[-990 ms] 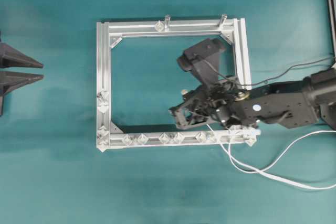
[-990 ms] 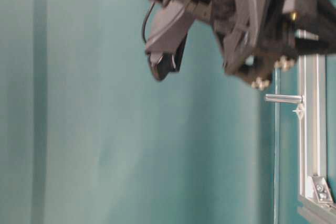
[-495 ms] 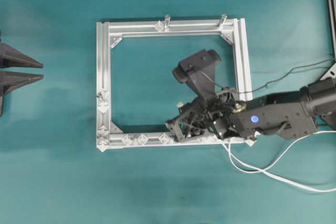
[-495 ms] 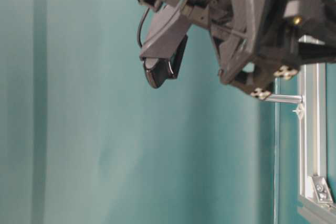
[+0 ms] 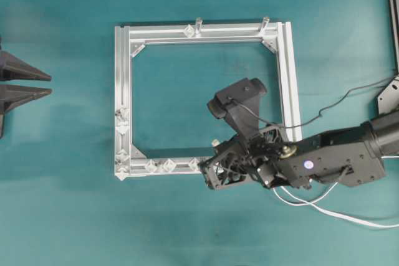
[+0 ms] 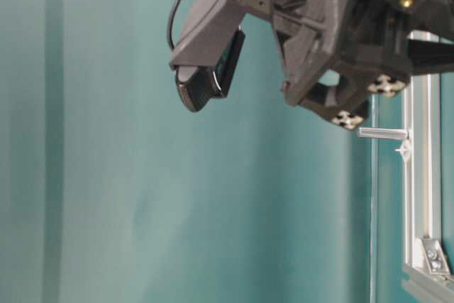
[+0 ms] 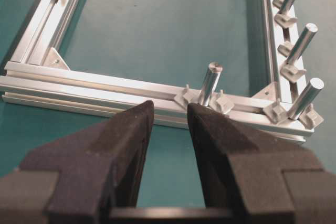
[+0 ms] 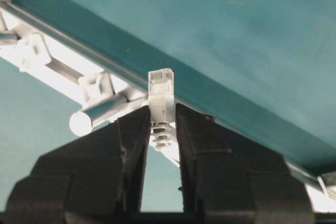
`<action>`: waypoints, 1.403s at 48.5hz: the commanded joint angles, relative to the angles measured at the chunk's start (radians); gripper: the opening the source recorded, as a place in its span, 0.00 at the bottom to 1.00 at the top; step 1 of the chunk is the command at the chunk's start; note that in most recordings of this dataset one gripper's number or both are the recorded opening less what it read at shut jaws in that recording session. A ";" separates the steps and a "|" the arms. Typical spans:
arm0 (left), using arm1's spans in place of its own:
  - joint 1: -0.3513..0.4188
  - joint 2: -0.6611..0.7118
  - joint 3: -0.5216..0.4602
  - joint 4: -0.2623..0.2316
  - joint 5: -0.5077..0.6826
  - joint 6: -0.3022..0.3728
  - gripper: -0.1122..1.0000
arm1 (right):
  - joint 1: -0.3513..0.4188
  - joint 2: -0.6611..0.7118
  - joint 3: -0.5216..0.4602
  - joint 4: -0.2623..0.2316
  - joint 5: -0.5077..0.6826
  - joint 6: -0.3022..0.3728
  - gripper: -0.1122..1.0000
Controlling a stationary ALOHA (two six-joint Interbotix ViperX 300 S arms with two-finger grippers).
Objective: Move the cable alternately left and right between 8 closely spaced pins so it hooks onto each one.
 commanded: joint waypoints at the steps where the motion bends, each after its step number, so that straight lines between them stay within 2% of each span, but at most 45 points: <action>1: -0.002 0.006 -0.012 0.003 -0.005 -0.002 0.43 | 0.015 -0.015 -0.021 0.002 0.012 0.011 0.27; 17: -0.002 0.006 -0.014 0.003 -0.005 -0.002 0.43 | 0.041 -0.015 -0.021 0.002 0.025 0.049 0.27; 68: -0.002 0.006 -0.011 0.003 -0.005 -0.002 0.43 | 0.046 -0.006 -0.023 0.002 0.026 0.051 0.27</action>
